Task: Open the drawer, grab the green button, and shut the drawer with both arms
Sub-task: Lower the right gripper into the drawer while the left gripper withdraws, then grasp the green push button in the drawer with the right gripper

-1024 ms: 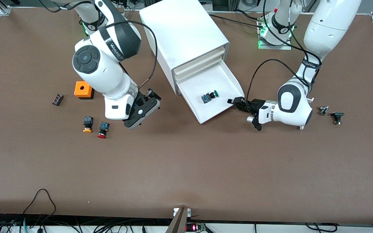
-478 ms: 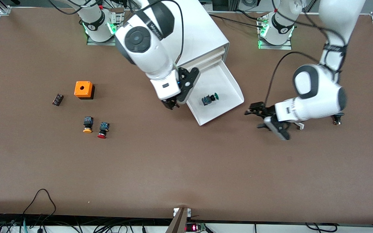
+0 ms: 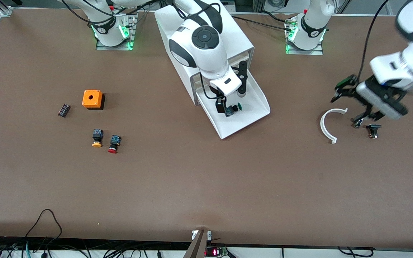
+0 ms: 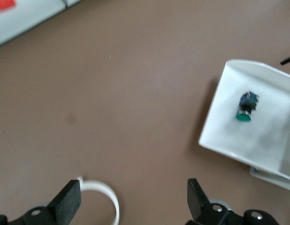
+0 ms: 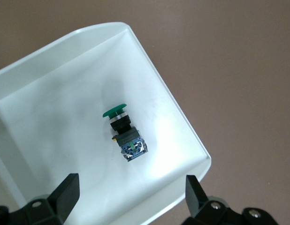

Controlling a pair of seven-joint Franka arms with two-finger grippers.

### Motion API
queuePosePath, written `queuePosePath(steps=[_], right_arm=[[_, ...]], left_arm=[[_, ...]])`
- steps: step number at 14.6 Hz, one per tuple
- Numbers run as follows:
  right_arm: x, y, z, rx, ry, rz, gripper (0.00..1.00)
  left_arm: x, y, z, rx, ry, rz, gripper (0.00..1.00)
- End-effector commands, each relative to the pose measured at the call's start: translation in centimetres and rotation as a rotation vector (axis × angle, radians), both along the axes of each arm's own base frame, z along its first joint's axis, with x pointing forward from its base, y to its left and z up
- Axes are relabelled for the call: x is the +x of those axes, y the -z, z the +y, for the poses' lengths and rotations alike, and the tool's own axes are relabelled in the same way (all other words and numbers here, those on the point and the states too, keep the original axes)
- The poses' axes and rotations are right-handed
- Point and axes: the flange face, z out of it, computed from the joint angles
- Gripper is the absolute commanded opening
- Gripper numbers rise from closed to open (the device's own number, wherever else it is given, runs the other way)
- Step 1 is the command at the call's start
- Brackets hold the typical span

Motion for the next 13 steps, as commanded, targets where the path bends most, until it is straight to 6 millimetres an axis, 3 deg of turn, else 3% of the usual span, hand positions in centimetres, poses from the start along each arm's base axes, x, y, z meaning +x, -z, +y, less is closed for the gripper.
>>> queuePosePath(steps=[1,3,7,13], right_arm=[[-0.3,2.1,1.5,-0.063,-0.106,-0.073,1.0],[-0.4,3.4,1.5,-0.108,-0.176,-0.103,1.0],[-0.4,6.3,1.5,-0.129,-0.19,-0.074,1.0],[-0.4,10.1,2.8,-0.066,-0.196,-0.093,1.0]], left_arm=[[0.2,-3.4,-1.0,0.129,-0.183,0.106,1.0],[-0.4,-3.9,-1.8,0.156,-0.283,0.16,1.0],[-0.1,-3.1,-0.9,0.159,-0.381,0.186,1.0],[0.4,-2.2,-0.4,0.163,-0.396,0.203,1.0]])
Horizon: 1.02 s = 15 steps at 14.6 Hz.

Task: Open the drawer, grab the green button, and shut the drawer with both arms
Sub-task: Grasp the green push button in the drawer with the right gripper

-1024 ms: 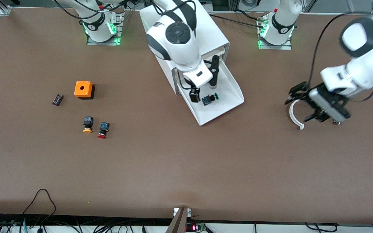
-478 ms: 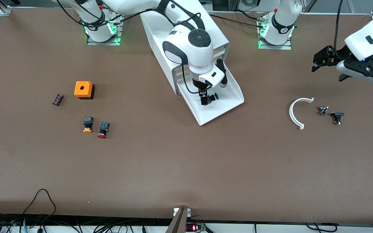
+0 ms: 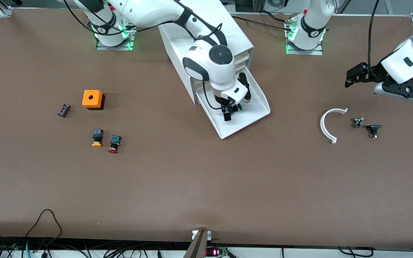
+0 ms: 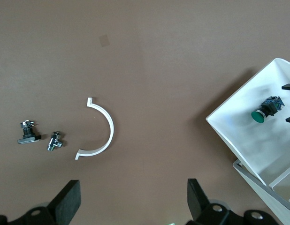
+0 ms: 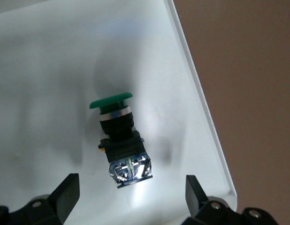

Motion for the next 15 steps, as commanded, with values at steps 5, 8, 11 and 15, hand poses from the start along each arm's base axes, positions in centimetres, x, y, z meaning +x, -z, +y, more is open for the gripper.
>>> queuePosePath(steps=[5,8,11,15], right_arm=[[0.0,1.3,1.1,0.015,-0.025,-0.021,0.98],[0.0,2.4,1.1,0.013,-0.03,-0.014,0.89],[-0.4,2.5,1.6,0.033,-0.038,-0.029,0.72],[-0.3,2.2,1.6,0.024,-0.054,-0.052,0.44]], left_arm=[[0.3,-0.8,0.0,0.026,-0.006,0.0,1.0],[0.4,-0.7,0.1,0.023,-0.009,0.005,1.0],[0.4,-0.7,0.1,0.023,-0.009,0.005,1.0],[0.4,-0.7,0.1,0.02,-0.011,0.004,1.0]])
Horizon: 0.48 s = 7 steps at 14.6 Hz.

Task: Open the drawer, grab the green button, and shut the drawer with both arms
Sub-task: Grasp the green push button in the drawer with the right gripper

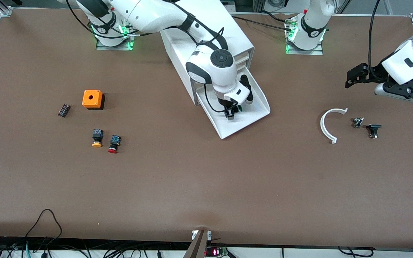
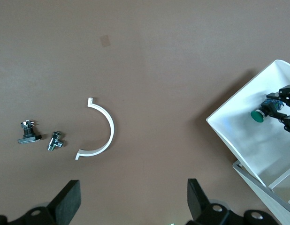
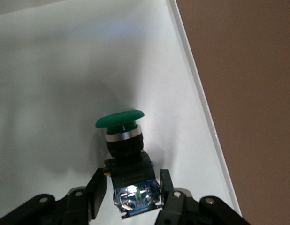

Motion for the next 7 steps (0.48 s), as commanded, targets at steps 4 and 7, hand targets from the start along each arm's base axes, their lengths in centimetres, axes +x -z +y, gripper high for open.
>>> queuePosePath(steps=[4,7], right_arm=[[-0.2,-0.7,0.9,0.005,-0.026,-0.049,0.28],[0.9,-5.3,0.0,0.016,0.004,-0.079,0.27]], left_arm=[[0.3,-0.5,0.1,0.019,-0.007,0.007,1.0],[0.3,-0.5,0.0,0.017,-0.007,0.008,1.0]])
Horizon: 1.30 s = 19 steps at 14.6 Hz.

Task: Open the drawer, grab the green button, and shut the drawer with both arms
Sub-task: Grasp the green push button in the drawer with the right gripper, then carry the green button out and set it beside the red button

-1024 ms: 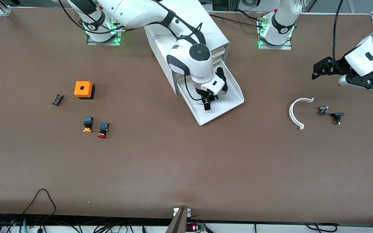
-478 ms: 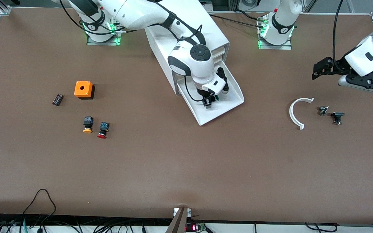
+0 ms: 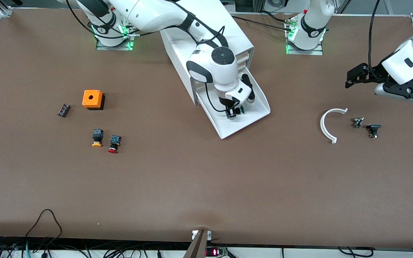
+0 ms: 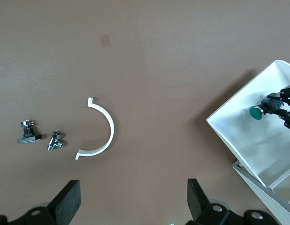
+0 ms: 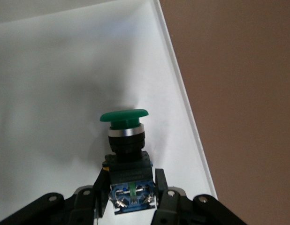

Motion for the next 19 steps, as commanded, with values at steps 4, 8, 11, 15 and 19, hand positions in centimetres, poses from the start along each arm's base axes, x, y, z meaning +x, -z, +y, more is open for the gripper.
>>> queuePosePath(steps=[4,8,11,15,19], right_arm=[[1.4,-7.7,-1.7,0.045,0.113,0.005,0.27],[5.9,-13.5,-6.4,0.123,0.331,-0.022,0.27],[9.6,-15.7,-11.7,0.134,0.484,-0.06,0.26],[13.7,-14.7,-20.1,0.143,0.787,0.009,0.26],[14.8,-8.8,-29.8,0.069,1.13,0.117,0.27]], left_arm=[[0.2,-0.6,0.0,0.015,-0.005,0.007,1.0],[0.2,-1.0,-0.2,0.012,0.0,-0.002,1.0],[0.3,-1.4,-0.3,0.011,0.001,-0.01,1.0],[0.3,-1.4,-0.5,0.011,0.004,-0.013,1.0],[0.4,-1.3,-0.3,0.011,0.001,-0.008,1.0]])
